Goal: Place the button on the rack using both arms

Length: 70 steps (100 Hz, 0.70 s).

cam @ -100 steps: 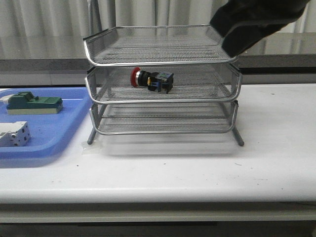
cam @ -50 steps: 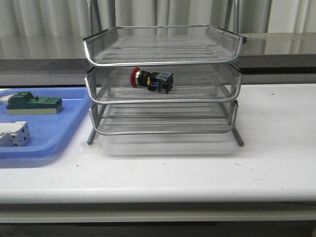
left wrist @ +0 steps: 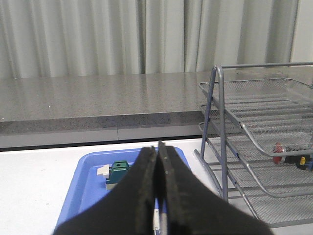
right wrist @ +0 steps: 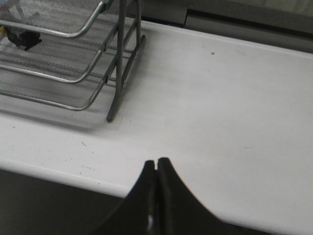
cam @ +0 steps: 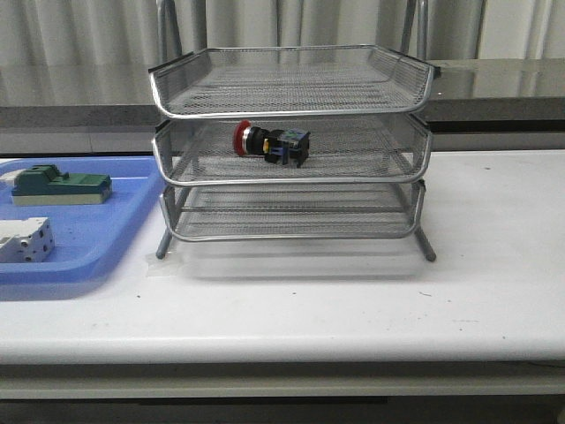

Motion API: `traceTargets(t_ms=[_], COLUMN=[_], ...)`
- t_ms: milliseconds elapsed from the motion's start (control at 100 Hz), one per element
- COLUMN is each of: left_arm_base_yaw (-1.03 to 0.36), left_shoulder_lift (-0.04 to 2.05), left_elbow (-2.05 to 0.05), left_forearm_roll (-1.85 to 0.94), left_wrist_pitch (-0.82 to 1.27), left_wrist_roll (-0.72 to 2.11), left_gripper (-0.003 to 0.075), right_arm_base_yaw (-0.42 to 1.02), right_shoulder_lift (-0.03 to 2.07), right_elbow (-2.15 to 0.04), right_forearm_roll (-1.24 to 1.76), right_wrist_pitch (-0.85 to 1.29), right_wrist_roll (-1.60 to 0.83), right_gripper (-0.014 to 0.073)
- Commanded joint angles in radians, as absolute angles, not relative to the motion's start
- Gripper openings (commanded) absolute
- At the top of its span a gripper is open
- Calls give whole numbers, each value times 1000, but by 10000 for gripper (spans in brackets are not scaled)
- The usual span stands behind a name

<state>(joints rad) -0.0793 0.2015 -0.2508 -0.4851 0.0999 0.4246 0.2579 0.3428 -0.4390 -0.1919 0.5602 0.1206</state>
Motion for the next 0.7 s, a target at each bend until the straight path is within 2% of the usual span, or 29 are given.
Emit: traceTargets(t_ms=[0, 690], left_arm_base_yaw=[-78, -78], left_shoulder_lift=[209, 209], left_elbow=[-278, -278], left_forearm_roll=[-498, -498], left_wrist_pitch=[28, 28], left_wrist_roll=[417, 417], left_gripper=[-20, -20], right_arm_base_yaw=[253, 253], right_shoulder_lift=[312, 307], right_elbow=[-463, -463], right_forearm_roll=[-211, -211], right_wrist_pitch=[512, 520], right_wrist_roll=[123, 123], right_gripper=[-67, -67])
